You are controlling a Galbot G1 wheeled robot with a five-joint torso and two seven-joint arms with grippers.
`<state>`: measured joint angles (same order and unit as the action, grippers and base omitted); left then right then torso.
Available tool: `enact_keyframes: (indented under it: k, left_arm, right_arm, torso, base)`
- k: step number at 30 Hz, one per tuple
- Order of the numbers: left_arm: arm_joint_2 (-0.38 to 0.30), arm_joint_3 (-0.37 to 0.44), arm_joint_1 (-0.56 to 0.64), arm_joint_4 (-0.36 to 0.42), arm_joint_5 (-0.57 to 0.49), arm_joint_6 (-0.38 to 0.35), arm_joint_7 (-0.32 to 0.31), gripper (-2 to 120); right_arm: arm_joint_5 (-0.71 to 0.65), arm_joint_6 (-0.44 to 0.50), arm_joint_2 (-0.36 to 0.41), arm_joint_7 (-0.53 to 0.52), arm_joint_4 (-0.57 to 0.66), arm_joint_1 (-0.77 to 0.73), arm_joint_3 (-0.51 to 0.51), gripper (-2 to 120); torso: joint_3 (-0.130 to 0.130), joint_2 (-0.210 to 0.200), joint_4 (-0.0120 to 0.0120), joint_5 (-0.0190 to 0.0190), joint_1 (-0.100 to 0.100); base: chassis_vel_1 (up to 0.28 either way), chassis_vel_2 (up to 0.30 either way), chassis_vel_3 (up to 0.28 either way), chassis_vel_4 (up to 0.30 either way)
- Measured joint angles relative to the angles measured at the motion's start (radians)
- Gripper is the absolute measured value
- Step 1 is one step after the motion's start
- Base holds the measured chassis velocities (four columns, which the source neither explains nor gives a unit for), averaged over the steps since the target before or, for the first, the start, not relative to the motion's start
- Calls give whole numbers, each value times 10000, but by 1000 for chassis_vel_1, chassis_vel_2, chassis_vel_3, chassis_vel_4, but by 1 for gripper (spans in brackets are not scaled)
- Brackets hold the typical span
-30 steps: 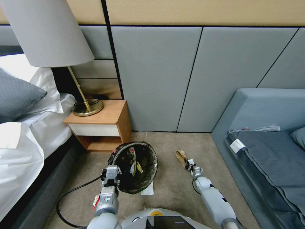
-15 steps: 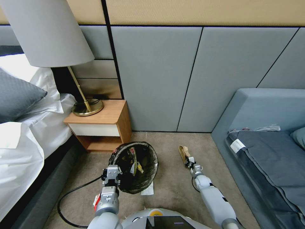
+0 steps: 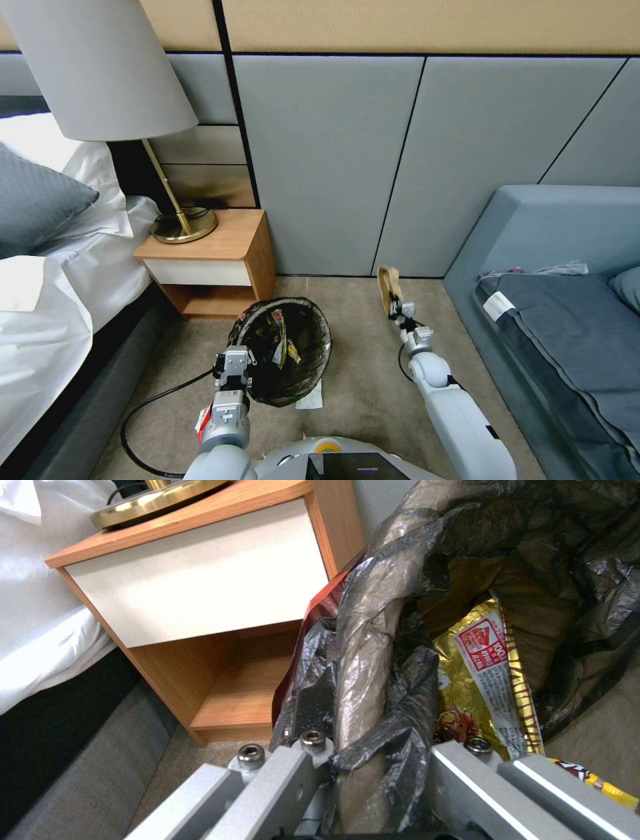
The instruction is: Pick up the trash bin, then pick up the garbage from the floor and place it into the trash bin.
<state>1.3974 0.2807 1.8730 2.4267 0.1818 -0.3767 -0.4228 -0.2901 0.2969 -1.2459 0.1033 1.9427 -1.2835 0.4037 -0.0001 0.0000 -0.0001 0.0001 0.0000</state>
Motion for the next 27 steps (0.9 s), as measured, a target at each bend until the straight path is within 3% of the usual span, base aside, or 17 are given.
enact_keyframes:
  k: [4, 11, 17, 27]
  left_arm:
    - [18, -11, -6, -25, 0, -3, 0, 1]
    - [39, -24, -54, -58, 3, -13, 9, 1]
    - [57, -55, -107, -86, 3, -30, 14, 1]
    - [52, -122, -58, -72, 56, -19, 18, 1]
  right_arm:
    - [-81, 351, 196, 902, 1455, -487, -541, 0]
    - [-82, 640, 976, 1464, 2584, -1189, -1984, 0]
    - [513, 725, 1328, 1510, 2562, -1403, -2879, 0]
    - [1265, 790, 908, 1478, 1674, -1429, -3846, 0]
  torso:
    - [0, 0, 2, -2, 0]
    - [0, 0, 1, -1, 0]
    - [0, 0, 1, 0, 0]
    - [1, 0, 1, -1, 0]
  base:
    - [0, 0, 0, 0]
    - [0, 0, 0, 0]
    - [0, 0, 0, 0]
    - [0, 0, 0, 0]
